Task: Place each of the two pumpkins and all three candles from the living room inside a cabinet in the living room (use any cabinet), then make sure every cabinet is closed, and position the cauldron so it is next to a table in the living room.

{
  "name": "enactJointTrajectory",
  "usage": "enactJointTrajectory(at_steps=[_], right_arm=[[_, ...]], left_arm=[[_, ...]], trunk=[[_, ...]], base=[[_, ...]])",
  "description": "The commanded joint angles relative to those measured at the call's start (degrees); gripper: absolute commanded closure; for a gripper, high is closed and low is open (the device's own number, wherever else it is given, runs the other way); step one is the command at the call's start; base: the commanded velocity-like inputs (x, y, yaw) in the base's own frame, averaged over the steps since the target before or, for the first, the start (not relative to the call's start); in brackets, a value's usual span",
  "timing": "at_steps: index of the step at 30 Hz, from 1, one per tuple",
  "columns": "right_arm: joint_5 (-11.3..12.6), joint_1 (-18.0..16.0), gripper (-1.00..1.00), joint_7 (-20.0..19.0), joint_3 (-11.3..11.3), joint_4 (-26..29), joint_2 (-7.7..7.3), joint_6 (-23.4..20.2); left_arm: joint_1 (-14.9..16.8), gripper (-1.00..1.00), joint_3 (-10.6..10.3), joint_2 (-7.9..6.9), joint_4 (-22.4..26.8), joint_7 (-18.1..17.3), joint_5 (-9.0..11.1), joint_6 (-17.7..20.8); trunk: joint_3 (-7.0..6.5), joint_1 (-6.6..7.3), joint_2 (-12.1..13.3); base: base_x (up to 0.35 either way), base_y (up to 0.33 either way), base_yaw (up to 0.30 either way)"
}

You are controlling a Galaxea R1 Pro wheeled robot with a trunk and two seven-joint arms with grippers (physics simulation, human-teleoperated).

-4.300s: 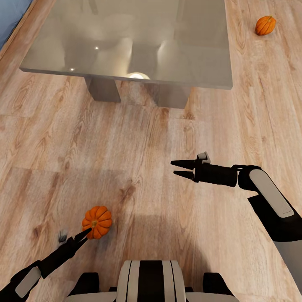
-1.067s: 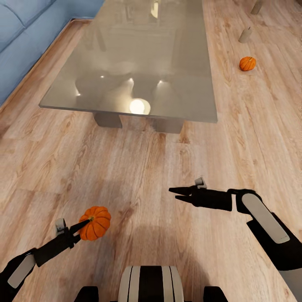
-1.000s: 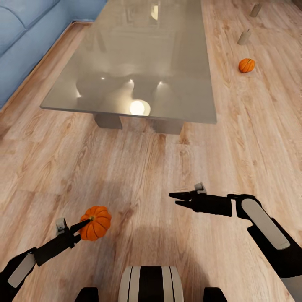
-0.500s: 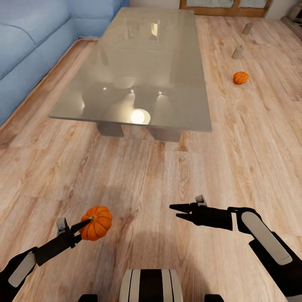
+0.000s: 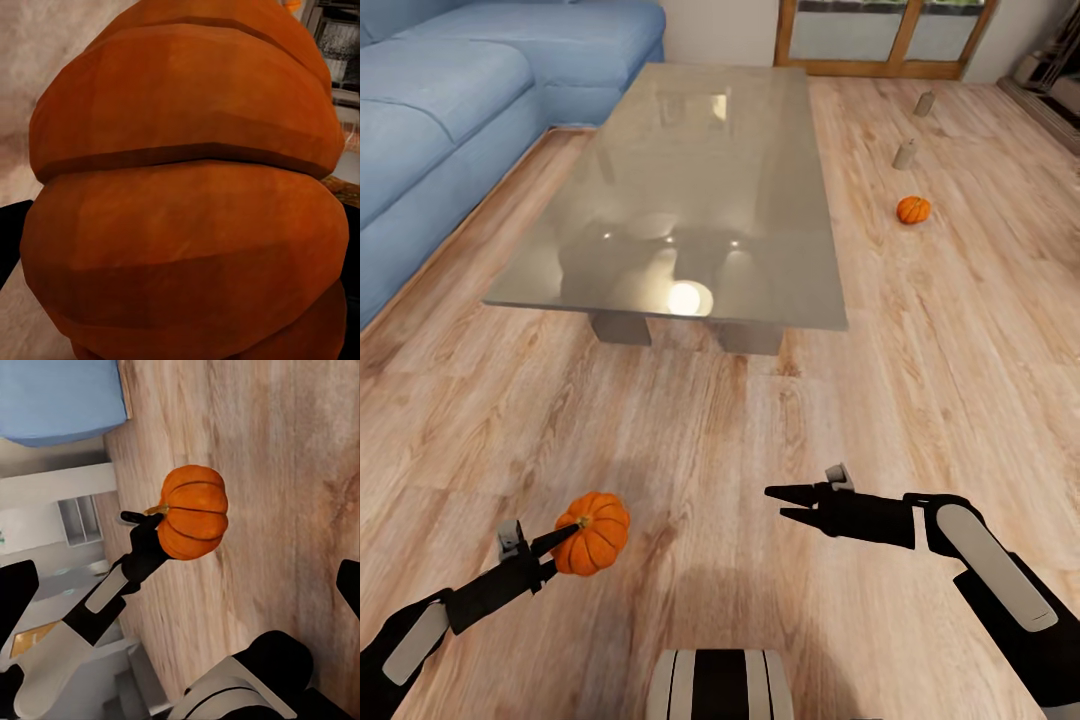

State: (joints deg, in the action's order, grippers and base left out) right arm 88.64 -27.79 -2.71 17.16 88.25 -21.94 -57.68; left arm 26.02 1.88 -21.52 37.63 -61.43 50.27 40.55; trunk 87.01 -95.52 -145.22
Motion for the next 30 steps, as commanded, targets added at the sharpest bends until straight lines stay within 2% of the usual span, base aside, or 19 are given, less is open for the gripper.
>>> enactJointTrajectory(at_steps=[1,9,18,30], right_arm=[[-0.3,0.0,-1.00,-0.3,0.1,0.0,-0.03,-0.1],[-0.2,-0.1,-1.00,-0.3,0.1,-0.5,-0.05,-0.1],[-0.1,0.0,-1.00,-0.3,0.2,-0.6,-0.12,-0.1],[0.0,0.0,-1.00,-0.4,0.2,-0.6,-0.12,-0.1]], left_arm=[[0.0,1.00,0.0,-0.03,0.0,0.0,0.2,0.3],[0.0,1.00,0.0,-0.12,0.0,0.0,0.2,0.3],[-0.2,1.00,0.4,-0.26,1.5,-0.1,0.4,0.3],[-0.4,1.00,0.4,-0.20,2.4,0.0,0.4,0.3]], trunk=[[-0.20,0.03,0.0],[-1.97,0.24,0.1],[-2.32,0.24,0.1],[-3.05,0.24,0.1]], base=[[0.000,0.000,-0.155],[0.000,0.000,-0.043],[-0.014,0.000,-0.148],[-0.266,-0.038,-0.243]])
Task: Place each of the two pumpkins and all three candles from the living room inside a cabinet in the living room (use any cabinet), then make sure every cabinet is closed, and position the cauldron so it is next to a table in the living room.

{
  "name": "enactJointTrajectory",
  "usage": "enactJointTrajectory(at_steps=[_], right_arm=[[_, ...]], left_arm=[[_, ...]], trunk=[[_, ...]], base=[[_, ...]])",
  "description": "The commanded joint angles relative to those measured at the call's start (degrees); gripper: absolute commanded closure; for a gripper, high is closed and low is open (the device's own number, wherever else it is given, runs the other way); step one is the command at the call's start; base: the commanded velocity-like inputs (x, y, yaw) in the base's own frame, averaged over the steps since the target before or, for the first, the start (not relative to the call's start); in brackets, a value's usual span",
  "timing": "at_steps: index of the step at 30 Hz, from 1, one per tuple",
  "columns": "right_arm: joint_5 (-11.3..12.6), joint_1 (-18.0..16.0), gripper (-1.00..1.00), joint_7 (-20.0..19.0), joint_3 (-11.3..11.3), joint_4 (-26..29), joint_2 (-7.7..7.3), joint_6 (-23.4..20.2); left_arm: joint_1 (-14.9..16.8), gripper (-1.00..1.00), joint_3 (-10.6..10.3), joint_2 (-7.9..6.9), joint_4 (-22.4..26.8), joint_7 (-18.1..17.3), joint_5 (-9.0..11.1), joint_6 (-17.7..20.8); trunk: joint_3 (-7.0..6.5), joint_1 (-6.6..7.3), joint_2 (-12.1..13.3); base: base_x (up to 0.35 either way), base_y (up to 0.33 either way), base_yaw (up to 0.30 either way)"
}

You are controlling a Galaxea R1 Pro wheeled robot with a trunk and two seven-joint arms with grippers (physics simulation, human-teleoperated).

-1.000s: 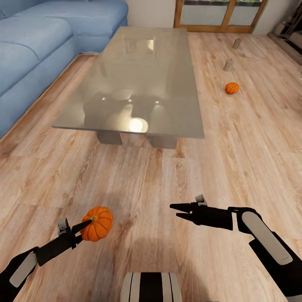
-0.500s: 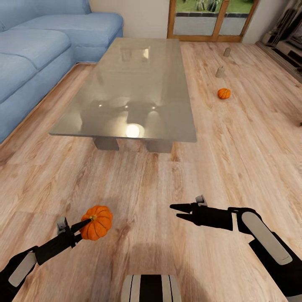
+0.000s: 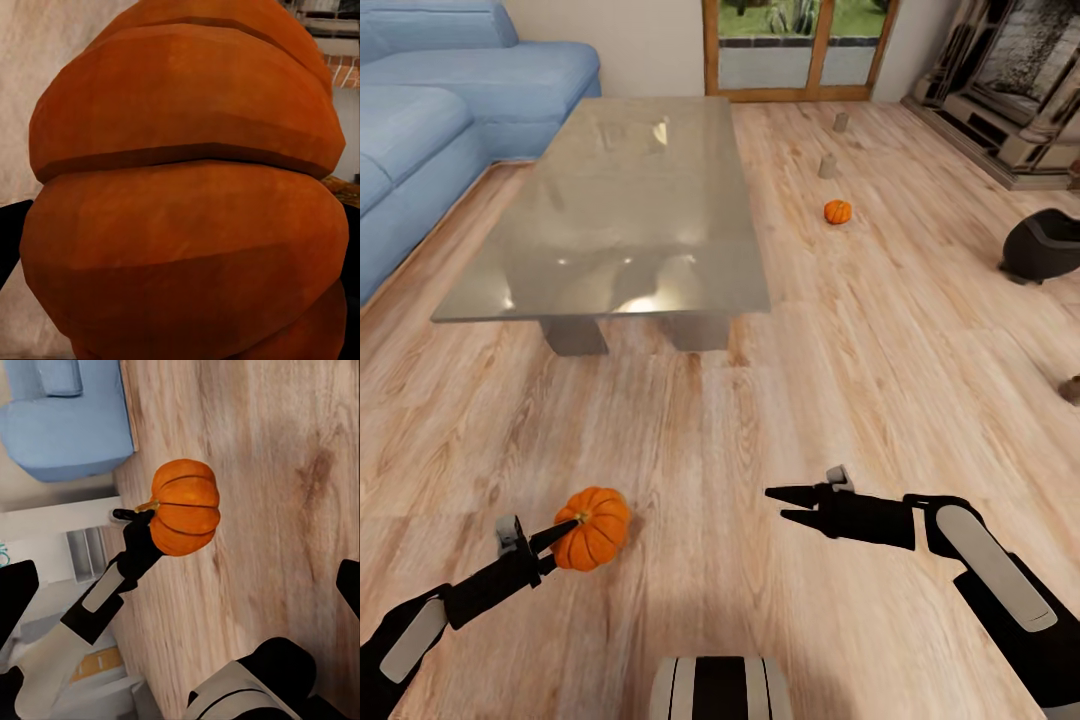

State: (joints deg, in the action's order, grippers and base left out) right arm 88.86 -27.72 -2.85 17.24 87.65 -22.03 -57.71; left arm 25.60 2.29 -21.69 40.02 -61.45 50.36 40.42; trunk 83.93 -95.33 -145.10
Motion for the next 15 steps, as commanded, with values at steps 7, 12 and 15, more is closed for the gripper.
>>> enactJointTrajectory(at_steps=[7,12,15], right_arm=[[-0.6,-0.1,-1.00,-2.2,0.1,-0.1,-0.03,0.0],[-0.6,0.1,-1.00,-2.8,0.1,-0.1,0.04,-0.1],[-0.5,0.4,-1.00,-3.1,0.0,0.0,0.05,-0.1]], left_arm=[[0.0,1.00,0.0,-0.02,0.4,0.0,0.4,0.4],[0.0,1.00,-0.1,-0.02,0.4,0.0,0.4,0.4],[0.0,1.00,0.0,-0.06,0.3,0.0,0.3,0.4]], trunk=[[-0.40,0.04,0.0],[-0.71,0.04,0.0],[-0.90,0.04,0.0]], base=[[-0.310,-0.110,-0.245],[-0.260,-0.133,-0.245],[-0.078,-0.046,-0.245]])
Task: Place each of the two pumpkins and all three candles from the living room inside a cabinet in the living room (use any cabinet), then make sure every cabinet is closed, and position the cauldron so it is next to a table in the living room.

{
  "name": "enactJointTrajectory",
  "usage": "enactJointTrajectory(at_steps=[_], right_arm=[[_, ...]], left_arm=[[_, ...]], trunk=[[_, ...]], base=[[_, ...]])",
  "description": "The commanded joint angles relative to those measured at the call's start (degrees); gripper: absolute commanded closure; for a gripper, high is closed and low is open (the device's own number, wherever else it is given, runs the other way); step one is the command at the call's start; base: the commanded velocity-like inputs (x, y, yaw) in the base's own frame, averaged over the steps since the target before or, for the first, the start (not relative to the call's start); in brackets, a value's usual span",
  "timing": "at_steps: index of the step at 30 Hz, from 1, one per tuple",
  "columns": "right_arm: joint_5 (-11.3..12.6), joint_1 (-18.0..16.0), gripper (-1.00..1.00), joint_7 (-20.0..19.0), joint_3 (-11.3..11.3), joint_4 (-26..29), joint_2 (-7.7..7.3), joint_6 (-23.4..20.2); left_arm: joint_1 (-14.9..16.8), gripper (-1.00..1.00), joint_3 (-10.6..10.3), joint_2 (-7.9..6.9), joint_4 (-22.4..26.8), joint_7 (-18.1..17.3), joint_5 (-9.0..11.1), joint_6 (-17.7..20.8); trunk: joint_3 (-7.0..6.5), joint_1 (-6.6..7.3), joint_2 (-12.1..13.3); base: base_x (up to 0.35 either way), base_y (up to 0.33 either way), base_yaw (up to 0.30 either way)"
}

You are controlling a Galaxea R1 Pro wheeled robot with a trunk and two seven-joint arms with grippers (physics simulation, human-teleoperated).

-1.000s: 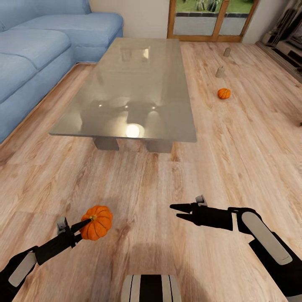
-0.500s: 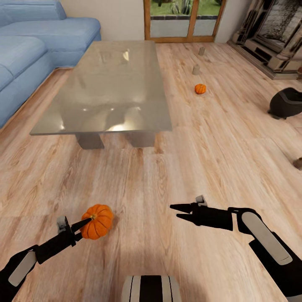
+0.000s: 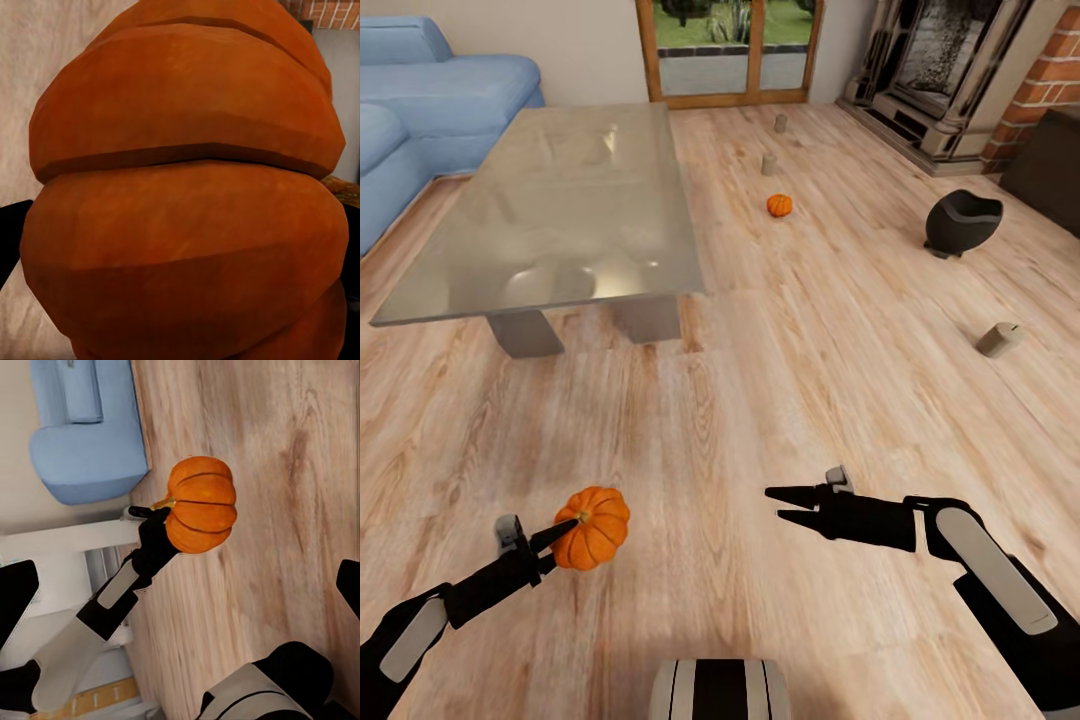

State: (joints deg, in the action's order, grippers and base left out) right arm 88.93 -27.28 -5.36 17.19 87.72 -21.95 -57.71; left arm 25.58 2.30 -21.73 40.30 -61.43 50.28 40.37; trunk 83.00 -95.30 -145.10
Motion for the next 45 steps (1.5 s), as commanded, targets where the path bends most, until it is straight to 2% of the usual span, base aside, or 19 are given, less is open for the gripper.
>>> enactJointTrajectory(at_steps=[1,10,18,29,35,40,45], right_arm=[[-0.6,0.0,-1.00,-0.7,0.1,0.0,-0.03,-0.1],[-0.7,0.0,-1.00,-1.4,0.1,-0.1,-0.02,0.0],[-0.7,0.0,-1.00,-1.5,0.1,-0.1,-0.02,0.0],[-0.7,0.0,-1.00,-1.5,0.0,-0.3,-0.02,-0.1],[-0.7,0.0,-1.00,-2.1,0.0,-1.9,-0.02,-0.1],[-0.8,0.0,-1.00,-2.5,0.0,-2.1,-0.02,-0.1],[-0.8,0.0,-1.00,-2.5,0.0,-2.2,-0.02,-0.1]], left_arm=[[0.0,1.00,0.1,-0.03,0.0,0.0,0.4,0.5],[-0.1,1.00,0.2,-0.06,-0.1,0.1,0.4,0.5],[-0.1,1.00,0.2,-0.06,-0.1,0.1,0.4,0.5],[-0.1,1.00,0.3,-0.06,-0.1,0.0,0.6,0.5],[-0.1,1.00,0.3,-0.06,-0.1,0.0,0.6,0.7],[-0.1,1.00,0.3,-0.06,-0.1,0.1,0.3,2.8],[0.0,1.00,0.2,-0.06,-0.1,0.2,-0.1,3.4]], trunk=[[-0.03,0.02,0.0],[-0.61,0.02,0.0],[-2.90,0.22,0.1],[-3.62,0.22,0.1],[-5.34,0.38,0.2],[-6.77,0.51,0.2],[-8.21,0.63,0.3]], base=[[-0.033,-0.020,-0.245],[-0.006,-0.004,-0.245],[0.000,0.000,-0.245],[0.000,0.000,-0.245],[0.000,0.000,-0.245],[0.000,0.000,-0.245],[0.000,0.000,-0.245]])
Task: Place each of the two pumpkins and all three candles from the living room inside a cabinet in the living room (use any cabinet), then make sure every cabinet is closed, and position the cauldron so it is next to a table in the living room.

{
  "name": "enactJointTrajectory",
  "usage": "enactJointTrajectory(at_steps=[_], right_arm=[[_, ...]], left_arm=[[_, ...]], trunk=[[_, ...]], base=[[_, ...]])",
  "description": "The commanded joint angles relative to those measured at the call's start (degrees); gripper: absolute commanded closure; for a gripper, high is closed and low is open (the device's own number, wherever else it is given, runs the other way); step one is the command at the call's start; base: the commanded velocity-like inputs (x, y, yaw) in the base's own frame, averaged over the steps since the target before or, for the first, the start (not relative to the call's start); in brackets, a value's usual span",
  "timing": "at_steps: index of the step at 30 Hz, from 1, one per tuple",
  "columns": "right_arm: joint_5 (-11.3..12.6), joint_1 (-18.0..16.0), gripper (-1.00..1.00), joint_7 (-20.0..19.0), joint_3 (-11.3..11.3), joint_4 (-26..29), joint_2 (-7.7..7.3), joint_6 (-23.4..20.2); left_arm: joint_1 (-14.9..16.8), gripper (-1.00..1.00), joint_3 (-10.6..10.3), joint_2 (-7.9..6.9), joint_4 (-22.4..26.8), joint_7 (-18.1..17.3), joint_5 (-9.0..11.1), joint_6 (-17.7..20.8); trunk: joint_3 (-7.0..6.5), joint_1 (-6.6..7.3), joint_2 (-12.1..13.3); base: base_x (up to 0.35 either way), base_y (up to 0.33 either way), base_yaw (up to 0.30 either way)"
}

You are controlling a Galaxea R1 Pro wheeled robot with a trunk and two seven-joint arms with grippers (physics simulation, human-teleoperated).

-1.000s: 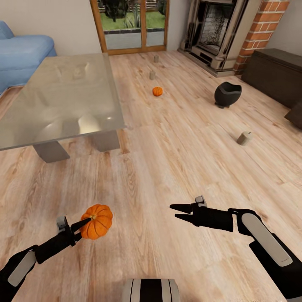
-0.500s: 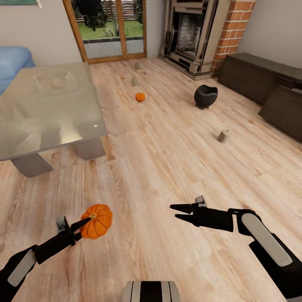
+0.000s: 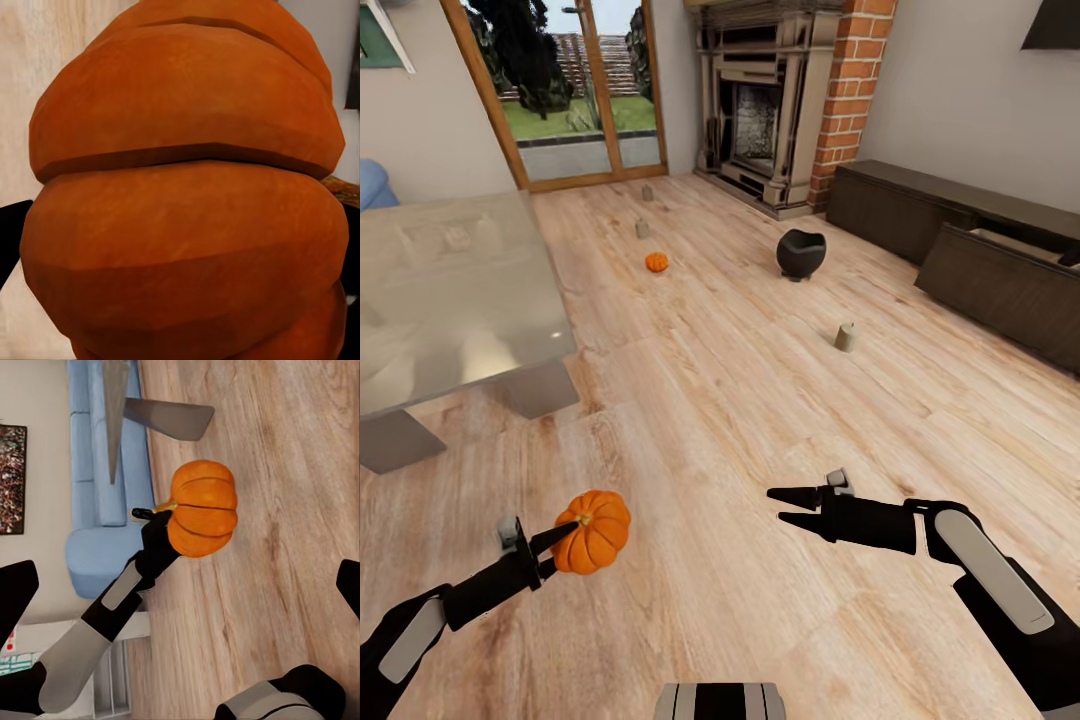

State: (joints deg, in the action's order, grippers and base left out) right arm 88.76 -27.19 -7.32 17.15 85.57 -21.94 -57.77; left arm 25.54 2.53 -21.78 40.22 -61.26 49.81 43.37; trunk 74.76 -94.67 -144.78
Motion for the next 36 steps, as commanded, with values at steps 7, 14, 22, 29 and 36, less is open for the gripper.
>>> enactJointTrajectory(at_steps=[7,14,22,29,36], right_arm=[[-0.6,-0.1,-1.00,-0.6,0.1,0.0,-0.04,-0.1],[-0.6,-0.1,-1.00,-0.6,0.1,0.0,-0.03,-0.1],[-0.6,-0.1,-1.00,-0.6,0.1,-0.1,-0.06,-0.1],[-0.7,-0.1,-1.00,-0.5,0.1,-0.1,-0.03,0.0],[-0.3,-0.1,-1.00,-0.2,-0.7,-1.1,0.10,0.4]], left_arm=[[0.1,1.00,0.0,-0.02,0.0,0.3,0.2,2.1],[0.2,1.00,0.0,-0.03,0.0,0.4,0.0,3.8],[0.3,1.00,0.0,-0.02,0.1,0.4,0.2,4.0],[0.3,1.00,0.0,-0.11,0.0,0.2,0.6,4.0],[-0.5,1.00,-0.2,0.34,-0.4,0.0,1.1,3.1]], trunk=[[-1.98,0.19,0.1],[-3.98,0.37,0.2],[-6.28,0.57,0.3],[-8.06,0.76,0.4],[-8.95,0.86,0.4]], base=[[0.000,0.000,-0.244],[0.000,0.000,-0.240],[-0.155,0.000,-0.238],[-0.059,0.000,-0.115],[-0.138,0.000,-0.005]])
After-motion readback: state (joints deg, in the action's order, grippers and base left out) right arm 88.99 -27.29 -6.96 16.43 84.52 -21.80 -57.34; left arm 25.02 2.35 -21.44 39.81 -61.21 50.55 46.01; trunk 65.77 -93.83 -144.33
